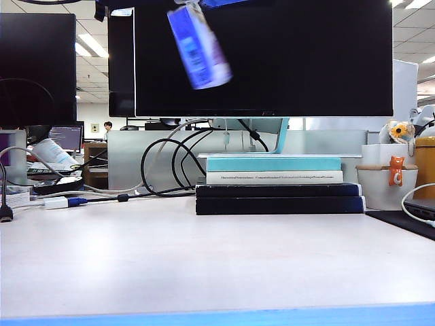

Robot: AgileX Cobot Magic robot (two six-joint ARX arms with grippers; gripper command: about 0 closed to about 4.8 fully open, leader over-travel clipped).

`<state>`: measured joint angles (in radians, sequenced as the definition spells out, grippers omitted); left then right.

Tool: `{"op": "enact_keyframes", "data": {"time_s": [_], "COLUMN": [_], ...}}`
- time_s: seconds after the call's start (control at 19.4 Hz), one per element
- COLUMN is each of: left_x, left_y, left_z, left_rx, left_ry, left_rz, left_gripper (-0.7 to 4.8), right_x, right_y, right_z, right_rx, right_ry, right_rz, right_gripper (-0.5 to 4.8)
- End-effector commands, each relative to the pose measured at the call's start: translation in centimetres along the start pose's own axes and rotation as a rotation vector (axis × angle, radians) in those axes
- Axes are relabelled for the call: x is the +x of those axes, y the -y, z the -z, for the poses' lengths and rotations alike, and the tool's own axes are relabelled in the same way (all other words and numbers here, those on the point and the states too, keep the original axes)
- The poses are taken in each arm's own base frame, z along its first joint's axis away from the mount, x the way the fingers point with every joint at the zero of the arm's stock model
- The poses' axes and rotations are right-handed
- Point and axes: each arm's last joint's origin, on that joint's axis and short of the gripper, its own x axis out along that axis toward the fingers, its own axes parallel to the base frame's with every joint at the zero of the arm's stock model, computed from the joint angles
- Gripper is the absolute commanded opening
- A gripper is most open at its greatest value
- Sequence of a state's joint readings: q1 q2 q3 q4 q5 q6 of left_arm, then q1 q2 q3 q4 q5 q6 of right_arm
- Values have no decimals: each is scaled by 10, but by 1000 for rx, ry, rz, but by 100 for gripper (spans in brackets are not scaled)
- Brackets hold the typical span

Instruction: Pick up a packet of tissues from the table with the left hand, then take a tissue from it with the right hand.

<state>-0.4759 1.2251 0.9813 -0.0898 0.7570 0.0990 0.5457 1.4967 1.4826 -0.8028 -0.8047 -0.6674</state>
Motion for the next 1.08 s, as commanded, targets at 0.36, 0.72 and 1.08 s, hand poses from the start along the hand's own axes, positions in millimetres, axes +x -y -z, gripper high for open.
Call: {"op": "enact_keyframes", "data": {"time_s": [0.36, 0.72, 1.08], "left_x": [0, 5, 17], "left_y": [-1, -32, -30], "left_z": [1, 25, 34], "left_rx": [49, 8, -49], "left_ry": [-14, -210, -179], "left_rz": [-40, -487, -122], "left_gripper": [-6, -6, 30], "right_x": [-3, -5, -5], "right_y": [4, 9, 8], "right_z": [5, 4, 5], "right_rx": [23, 124, 163], "right_ry": [-151, -205, -204], "right_rz": [173, 333, 333], "right_gripper": [338, 337, 337]}}
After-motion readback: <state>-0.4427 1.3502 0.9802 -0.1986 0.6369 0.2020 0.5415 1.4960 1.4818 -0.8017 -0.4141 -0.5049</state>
